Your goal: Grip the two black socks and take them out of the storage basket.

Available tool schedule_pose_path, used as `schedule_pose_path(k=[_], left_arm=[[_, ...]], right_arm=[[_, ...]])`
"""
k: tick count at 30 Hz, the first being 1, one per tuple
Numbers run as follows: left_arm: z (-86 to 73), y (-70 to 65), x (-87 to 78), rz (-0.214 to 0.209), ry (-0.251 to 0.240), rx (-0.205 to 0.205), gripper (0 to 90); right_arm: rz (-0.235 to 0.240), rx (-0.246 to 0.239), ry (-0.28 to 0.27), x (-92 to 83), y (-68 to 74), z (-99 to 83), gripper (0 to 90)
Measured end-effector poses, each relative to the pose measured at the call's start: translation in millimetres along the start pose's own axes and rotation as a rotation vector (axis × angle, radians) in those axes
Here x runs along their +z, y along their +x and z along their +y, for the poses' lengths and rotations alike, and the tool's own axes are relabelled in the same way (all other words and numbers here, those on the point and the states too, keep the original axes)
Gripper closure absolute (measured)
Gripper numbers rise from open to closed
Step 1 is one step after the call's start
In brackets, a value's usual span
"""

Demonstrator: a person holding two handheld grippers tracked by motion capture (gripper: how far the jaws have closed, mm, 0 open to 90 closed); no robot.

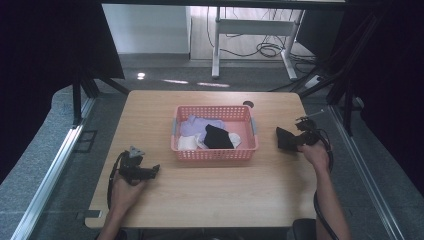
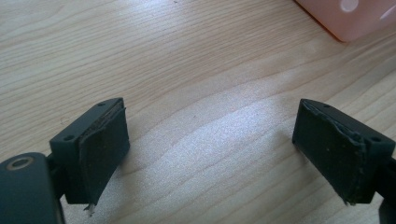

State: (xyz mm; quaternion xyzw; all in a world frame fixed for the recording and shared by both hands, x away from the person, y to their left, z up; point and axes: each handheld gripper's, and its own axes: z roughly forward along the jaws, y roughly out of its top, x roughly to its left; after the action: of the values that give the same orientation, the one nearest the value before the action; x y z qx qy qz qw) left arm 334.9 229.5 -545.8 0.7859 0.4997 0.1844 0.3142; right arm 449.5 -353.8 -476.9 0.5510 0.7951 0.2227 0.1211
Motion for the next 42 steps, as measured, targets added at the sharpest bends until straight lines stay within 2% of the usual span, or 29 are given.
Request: schedule_pose_path(k=[5, 7, 10, 11, 12, 13, 14, 15, 17, 20, 22, 25, 26, 31, 33, 34, 39, 40, 41, 42], left_arm=[[0.0, 0.0, 0.0, 0.000, 0.000, 0.000, 10.4], [0.0, 0.0, 0.0, 0.000, 0.000, 0.000, 10.4], [0.0, 0.0, 0.0, 0.000, 0.000, 0.000, 10.4], [0.0, 0.0, 0.0, 0.000, 0.000, 0.000, 10.4], [0.0, 0.0, 0.0, 0.000, 0.000, 0.000, 10.4], [0.0, 0.0, 0.0, 0.000, 0.000, 0.000, 10.4], [0.0, 0.0, 0.0, 0.000, 0.000, 0.000, 10.4], [0.0, -0.1, 0.0, 0.000, 0.000, -0.001, 10.4], [0.0, 0.0, 0.0, 0.000, 0.000, 0.000, 10.4], [0.0, -0.1, 0.0, 0.000, 0.000, -0.001, 10.4], [0.0, -0.1, 0.0, 0.000, 0.001, -0.001, 10.4], [0.0, -0.1, -0.1, 0.000, 0.002, -0.001, 10.4], [-0.1, -0.1, 0.1, 0.000, -0.001, -0.001, 10.4], [-0.1, -0.1, 0.1, 0.000, -0.002, -0.002, 10.4], [-0.1, -0.1, 0.2, 0.000, -0.002, -0.001, 10.4], [-0.1, -0.1, 0.2, 0.000, -0.002, -0.002, 10.4], [-0.1, -0.1, 0.1, 0.000, -0.002, -0.001, 10.4], [-0.1, -0.1, 0.2, 0.000, -0.002, -0.001, 10.4], [-0.1, -0.1, 0.2, 0.000, -0.002, -0.002, 10.4], [-0.1, -0.1, 0.1, 0.000, -0.002, -0.002, 10.4]], right_arm=[[0.016, 0.016, 0.024, 13.6, -1.4, -13.6, 84.2], [0.021, 0.021, 0.023, 13.4, -1.6, -14.2, 82.3], [0.014, 0.022, 0.015, 7.9, -1.8, -11.5, 67.9], [0.005, 0.019, -0.001, 1.8, -1.1, -8.0, 59.0], [0.004, 0.018, -0.006, -1.3, -0.6, -6.0, 55.2], [0.004, 0.018, -0.006, -1.3, -0.6, -6.0, 55.2], [0.003, 0.009, -0.014, -7.3, 0.8, -2.1, 49.0], [0.003, 0.009, -0.014, -7.3, 0.8, -2.1, 49.0], [0.003, -0.003, -0.045, -16.4, 4.4, 4.4, 42.0], [0.014, -0.017, -0.060, -22.2, 8.8, 10.3, 38.3], [0.024, -0.047, -0.086, -29.3, 19.1, 20.2, 35.3], [0.031, -0.076, -0.098, -32.1, 26.4, 26.4, 34.5], [0.031, -0.095, -0.096, -32.8, 33.0, 31.8, 34.1], [0.053, -0.124, -0.102, -32.9, 46.7, 42.6, 33.8], [0.072, -0.158, -0.106, -32.2, 60.6, 52.2, 33.7], [0.072, -0.158, -0.106, -32.2, 60.6, 52.2, 33.7], [0.118, -0.223, -0.105, -27.4, 90.8, 68.5, 33.6], [0.138, -0.252, -0.105, -23.2, 104.4, 74.4, 33.6], [0.149, -0.267, -0.102, -20.4, 111.4, 77.1, 33.6], [0.149, -0.267, -0.102, -20.4, 111.4, 77.1, 33.6]])
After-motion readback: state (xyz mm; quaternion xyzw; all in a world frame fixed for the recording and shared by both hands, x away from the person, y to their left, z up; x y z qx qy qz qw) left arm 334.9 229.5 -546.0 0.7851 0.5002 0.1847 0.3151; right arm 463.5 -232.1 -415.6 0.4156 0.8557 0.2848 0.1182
